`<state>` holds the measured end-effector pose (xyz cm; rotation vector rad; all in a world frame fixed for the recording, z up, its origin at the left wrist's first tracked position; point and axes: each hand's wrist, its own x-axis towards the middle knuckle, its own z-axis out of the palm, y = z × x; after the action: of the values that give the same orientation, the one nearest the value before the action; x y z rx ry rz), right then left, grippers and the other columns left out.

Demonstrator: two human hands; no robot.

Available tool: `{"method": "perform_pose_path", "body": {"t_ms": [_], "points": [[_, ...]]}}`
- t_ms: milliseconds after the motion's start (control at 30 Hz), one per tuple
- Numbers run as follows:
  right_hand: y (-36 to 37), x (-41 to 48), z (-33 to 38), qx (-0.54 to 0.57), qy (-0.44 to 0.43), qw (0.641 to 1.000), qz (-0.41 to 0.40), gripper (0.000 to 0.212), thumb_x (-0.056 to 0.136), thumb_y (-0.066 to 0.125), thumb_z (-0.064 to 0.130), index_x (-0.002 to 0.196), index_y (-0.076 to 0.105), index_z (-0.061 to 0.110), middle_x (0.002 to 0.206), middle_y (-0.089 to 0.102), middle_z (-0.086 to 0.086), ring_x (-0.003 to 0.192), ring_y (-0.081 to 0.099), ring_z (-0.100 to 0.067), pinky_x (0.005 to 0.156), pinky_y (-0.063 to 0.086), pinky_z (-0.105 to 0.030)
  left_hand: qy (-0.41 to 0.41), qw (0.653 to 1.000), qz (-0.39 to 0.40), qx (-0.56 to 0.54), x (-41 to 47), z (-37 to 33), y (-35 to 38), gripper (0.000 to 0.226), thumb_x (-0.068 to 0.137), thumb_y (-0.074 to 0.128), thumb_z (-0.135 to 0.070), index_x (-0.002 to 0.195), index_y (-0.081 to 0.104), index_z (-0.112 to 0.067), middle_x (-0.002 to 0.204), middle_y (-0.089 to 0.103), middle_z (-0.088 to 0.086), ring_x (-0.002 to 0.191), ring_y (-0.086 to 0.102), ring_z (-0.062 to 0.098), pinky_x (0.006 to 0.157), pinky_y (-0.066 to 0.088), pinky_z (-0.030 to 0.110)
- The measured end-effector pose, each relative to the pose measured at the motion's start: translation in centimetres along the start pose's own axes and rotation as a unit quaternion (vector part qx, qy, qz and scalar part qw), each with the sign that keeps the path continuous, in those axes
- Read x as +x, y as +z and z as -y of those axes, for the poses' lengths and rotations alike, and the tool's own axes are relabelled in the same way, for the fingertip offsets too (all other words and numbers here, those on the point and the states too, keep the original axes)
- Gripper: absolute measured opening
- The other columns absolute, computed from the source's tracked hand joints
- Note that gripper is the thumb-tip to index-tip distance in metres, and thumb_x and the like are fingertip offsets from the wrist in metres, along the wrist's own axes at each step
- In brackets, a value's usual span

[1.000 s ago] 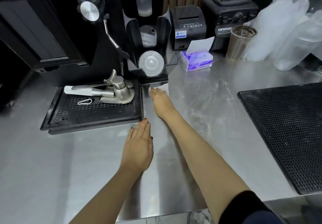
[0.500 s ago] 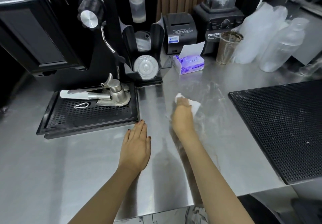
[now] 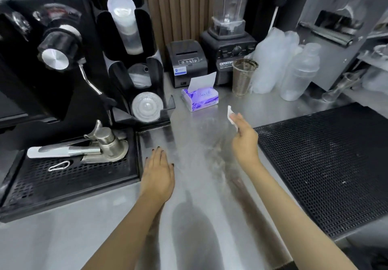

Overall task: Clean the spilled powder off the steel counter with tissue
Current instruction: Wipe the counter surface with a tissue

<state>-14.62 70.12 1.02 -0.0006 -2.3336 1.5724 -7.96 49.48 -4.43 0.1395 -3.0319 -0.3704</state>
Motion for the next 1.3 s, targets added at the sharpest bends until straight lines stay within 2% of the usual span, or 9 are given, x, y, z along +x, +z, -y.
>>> {"method": "perform_pose_path", "body": {"t_ms": [333,567,700,800,900,1000,1133,1200,1300], "points": [[2.8,12.4,-6.8,-0.261,0.09,0.95,0.148,0.047,0.091,0.035,-0.001,0.136,0.04,0.012,0.14,0.042,-0.016,0.13,0.037,-0.031,0.105,0.03,-0.03,-0.046,0.999,-0.002,0.002,0.5,-0.2,0.6,0.054,0.097,0.016,-0.029,0.145,0.014,-0.005,0.155,0.01,0.009,0.144,0.004,0.02,0.118,0.004,0.035],[5.9,9.8,-4.2,-0.225,0.0,0.925,0.305,0.047,0.087,0.038,-0.008,0.127,0.054,0.012,0.136,0.05,-0.012,0.128,0.042,-0.026,0.105,0.03,-0.027,-0.05,0.999,-0.001,-0.008,0.6,0.1,0.6,0.052,0.097,0.02,-0.025,0.146,0.014,-0.006,0.156,0.009,0.007,0.144,0.003,0.019,0.117,0.002,0.033],[4.7,2.5,-3.3,-0.133,-0.093,0.891,0.425,0.046,0.076,0.04,-0.012,0.115,0.062,-0.001,0.129,0.055,-0.017,0.126,0.046,-0.018,0.102,0.02,0.001,-0.051,0.999,0.003,-0.016,0.6,-0.1,0.5,0.054,0.096,0.015,-0.027,0.146,0.014,-0.006,0.156,0.009,0.006,0.144,0.002,0.018,0.117,0.001,0.033],[3.0,-0.7,-3.5,-0.11,-0.118,0.85,0.501,0.052,0.071,0.039,-0.014,0.113,0.063,0.002,0.127,0.058,-0.012,0.119,0.045,-0.005,0.103,0.02,0.0,-0.052,0.999,0.004,-0.015,0.6,-0.2,0.5,0.052,0.098,0.021,-0.024,0.146,0.011,-0.007,0.156,0.005,0.006,0.144,-0.001,0.017,0.117,0.0,0.033],[1.8,1.5,-2.9,-0.039,-0.105,0.904,0.413,0.067,0.063,0.036,-0.031,0.117,0.059,0.001,0.123,0.055,-0.003,0.118,0.049,-0.005,0.109,0.028,-0.019,-0.056,0.998,0.003,-0.012,0.5,-0.3,0.4,0.052,0.098,0.02,-0.024,0.146,0.012,-0.007,0.156,0.005,0.005,0.144,-0.001,0.017,0.117,-0.001,0.033],[1.5,8.0,-3.0,-0.092,-0.06,0.967,0.23,0.073,0.063,0.024,-0.031,0.12,0.056,0.0,0.128,0.053,-0.008,0.128,0.043,-0.02,0.105,0.019,-0.012,-0.056,0.998,0.001,-0.014,0.6,-0.3,0.2,0.051,0.098,0.021,-0.024,0.146,0.013,-0.007,0.156,0.006,0.005,0.144,0.0,0.017,0.117,0.0,0.032],[2.0,11.5,-6.5,-0.188,0.033,0.965,0.182,0.048,0.088,0.035,-0.012,0.129,0.051,0.007,0.138,0.048,-0.011,0.132,0.039,-0.025,0.098,0.017,-0.007,-0.056,0.998,0.006,-0.007,0.6,-0.4,0.2,0.051,0.098,0.021,-0.024,0.146,0.013,-0.007,0.156,0.006,0.005,0.144,0.0,0.017,0.116,-0.001,0.032],[3.1,10.5,-7.3,-0.212,0.038,0.956,0.197,0.042,0.091,0.039,-0.001,0.13,0.05,0.012,0.134,0.051,-0.006,0.13,0.04,-0.024,0.103,0.025,-0.018,-0.058,0.998,0.008,-0.004,0.5,-0.3,0.2,0.051,0.098,0.02,-0.024,0.146,0.013,-0.007,0.156,0.006,0.005,0.144,0.0,0.017,0.117,0.0,0.032],[3.1,5.9,-6.0,-0.202,-0.014,0.95,0.237,0.027,0.085,0.052,0.007,0.105,0.069,0.015,0.089,0.065,0.016,0.098,0.059,-0.01,0.098,0.038,-0.028,-0.058,0.998,0.011,-0.006,0.5,-0.4,0.2,0.051,0.098,0.02,-0.024,0.146,0.013,-0.007,0.156,0.006,0.005,0.144,0.0,0.017,0.117,0.001,0.033]]}}
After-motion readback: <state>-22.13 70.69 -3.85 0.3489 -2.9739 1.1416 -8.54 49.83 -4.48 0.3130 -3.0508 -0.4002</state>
